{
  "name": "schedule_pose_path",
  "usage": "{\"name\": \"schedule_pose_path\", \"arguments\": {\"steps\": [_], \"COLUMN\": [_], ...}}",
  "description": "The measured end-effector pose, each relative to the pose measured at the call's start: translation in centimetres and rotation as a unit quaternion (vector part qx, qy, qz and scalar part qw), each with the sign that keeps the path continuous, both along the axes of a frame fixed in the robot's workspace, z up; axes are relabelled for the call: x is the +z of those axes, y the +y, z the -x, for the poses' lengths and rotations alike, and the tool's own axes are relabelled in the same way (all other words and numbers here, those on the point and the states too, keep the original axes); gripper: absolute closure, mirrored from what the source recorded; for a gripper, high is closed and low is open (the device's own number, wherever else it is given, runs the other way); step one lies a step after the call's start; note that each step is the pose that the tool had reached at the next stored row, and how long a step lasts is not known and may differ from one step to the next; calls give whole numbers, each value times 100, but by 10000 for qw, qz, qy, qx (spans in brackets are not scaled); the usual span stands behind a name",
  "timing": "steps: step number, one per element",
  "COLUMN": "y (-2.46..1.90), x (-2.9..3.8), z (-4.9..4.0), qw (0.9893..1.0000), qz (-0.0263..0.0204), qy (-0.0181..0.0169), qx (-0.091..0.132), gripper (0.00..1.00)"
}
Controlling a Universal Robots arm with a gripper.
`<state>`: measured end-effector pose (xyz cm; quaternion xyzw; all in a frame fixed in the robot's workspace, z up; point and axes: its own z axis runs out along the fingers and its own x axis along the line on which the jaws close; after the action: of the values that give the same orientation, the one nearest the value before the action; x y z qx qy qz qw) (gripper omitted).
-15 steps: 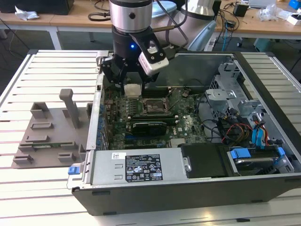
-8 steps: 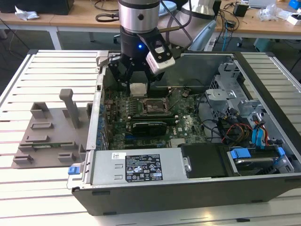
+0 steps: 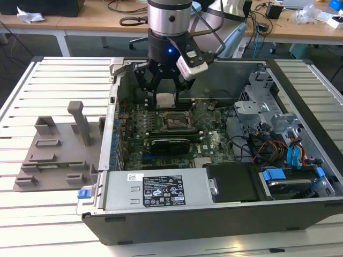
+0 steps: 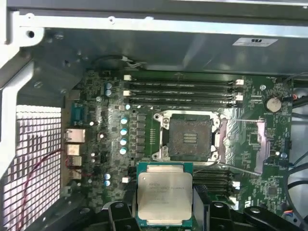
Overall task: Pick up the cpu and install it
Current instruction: 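Pick up the cpu and move it towards the insertion slot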
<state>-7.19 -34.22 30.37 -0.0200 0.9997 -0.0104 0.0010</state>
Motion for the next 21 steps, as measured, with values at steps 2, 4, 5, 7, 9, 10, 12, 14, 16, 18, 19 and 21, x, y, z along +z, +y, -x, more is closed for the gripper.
{"name": "schedule_pose_path", "arguments": {"steps": [2,4,5,7,9,10,12,14,16,18,19,21], "y": [42,89,114,154,182,198,221,229,229,229,229,229], "x": [-41,-96,-123,-157,-179,-191,-209,-222,-222,-222,-222,-222], "z": [-50,-115,-149,-190,-219,-236,-265,-289,-293,-294,-294,-294], "qw": [10000,10000,10000,10000,10000,10000,10000,10000,10000,10000,10000,10000], "qz": [5,9,10,14,18,21,23,23,24,24,24,24], "qy": [1,3,3,4,3,3,3,3,3,3,3,4], "qx": [-1,0,0,0,0,0,0,0,-1,0,0,0], "gripper": [45,45,45,45,45,45,45,45,45,45,45,45]}}
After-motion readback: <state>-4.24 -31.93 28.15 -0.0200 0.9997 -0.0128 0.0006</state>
